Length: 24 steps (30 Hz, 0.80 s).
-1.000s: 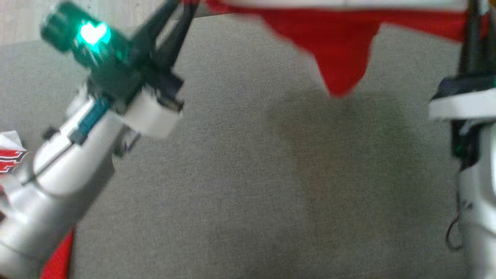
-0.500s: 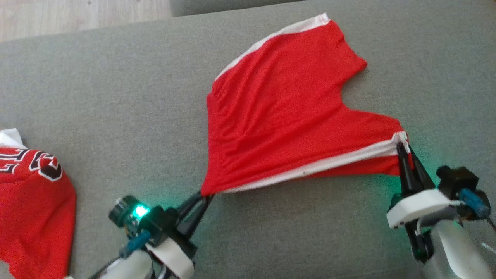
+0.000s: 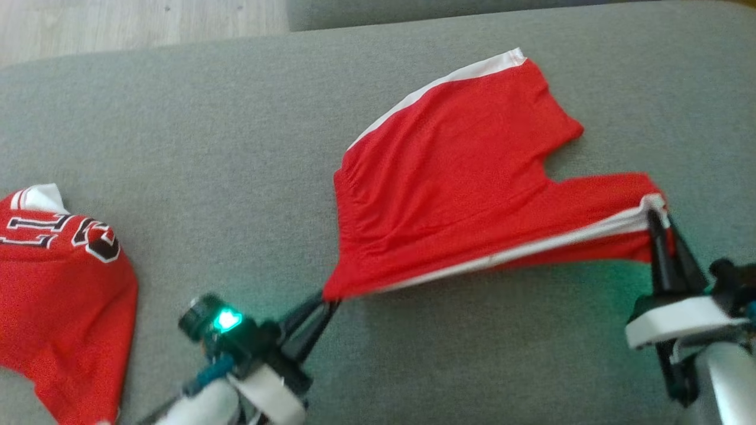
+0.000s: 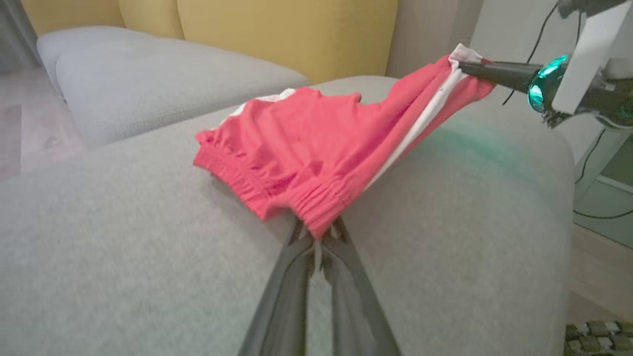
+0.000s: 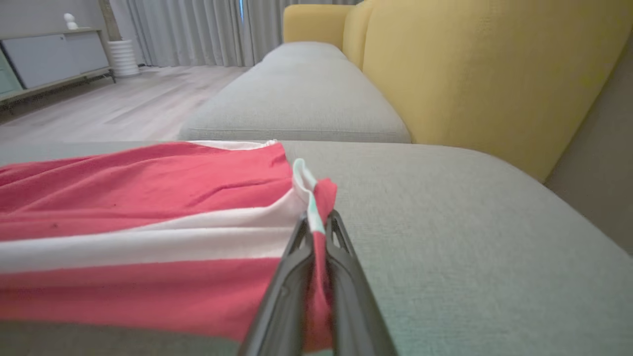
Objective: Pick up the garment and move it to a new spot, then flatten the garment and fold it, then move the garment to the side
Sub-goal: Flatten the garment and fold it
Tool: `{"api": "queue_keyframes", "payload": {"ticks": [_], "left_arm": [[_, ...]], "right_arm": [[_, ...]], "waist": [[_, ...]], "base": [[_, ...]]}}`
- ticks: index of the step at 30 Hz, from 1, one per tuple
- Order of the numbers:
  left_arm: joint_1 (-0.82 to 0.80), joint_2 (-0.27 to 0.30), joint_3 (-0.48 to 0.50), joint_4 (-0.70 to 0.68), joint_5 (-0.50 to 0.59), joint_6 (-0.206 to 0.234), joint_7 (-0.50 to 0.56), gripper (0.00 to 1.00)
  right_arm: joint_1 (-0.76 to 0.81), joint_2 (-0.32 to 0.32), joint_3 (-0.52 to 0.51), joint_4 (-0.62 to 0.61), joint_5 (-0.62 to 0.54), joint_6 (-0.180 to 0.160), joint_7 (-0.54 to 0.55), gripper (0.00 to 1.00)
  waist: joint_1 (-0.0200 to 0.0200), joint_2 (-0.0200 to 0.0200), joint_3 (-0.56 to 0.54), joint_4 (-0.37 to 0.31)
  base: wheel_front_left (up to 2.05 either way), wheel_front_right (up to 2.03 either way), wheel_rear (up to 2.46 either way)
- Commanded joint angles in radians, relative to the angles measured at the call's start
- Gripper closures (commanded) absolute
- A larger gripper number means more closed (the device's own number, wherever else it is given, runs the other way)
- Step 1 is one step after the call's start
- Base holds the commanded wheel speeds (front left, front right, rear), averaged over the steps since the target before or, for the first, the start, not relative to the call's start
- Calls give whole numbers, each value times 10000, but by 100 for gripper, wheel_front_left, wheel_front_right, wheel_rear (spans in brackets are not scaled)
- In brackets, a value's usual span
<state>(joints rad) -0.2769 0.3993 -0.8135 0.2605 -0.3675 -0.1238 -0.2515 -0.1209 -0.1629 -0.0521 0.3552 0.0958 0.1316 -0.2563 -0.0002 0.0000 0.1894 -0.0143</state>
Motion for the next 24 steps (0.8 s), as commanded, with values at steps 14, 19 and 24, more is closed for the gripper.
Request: {"api": "queue_keyframes", "payload": {"ticks": [14, 19, 24], "left_arm": [[-4040, -822, 591, 918, -1785, -65, 895, 100], [-4990, -1175, 235, 2148, -1842, -67, 603, 100], [-5652, -1445, -193, 3378, -1790, -68, 283, 100]], "right_arm": [[-4275, -918, 875, 1015, -248, -9, 74, 100], [-5533, -955, 1475, 2404, -135, -9, 4, 100], [-6439, -852, 1893, 3592, -87, -9, -36, 90]], "waist": [[2, 0, 1745, 616], [2, 0, 2324, 766], [2, 0, 2688, 814]], "base": [[0, 0, 0], [0, 0, 0], [0, 0, 0]]}}
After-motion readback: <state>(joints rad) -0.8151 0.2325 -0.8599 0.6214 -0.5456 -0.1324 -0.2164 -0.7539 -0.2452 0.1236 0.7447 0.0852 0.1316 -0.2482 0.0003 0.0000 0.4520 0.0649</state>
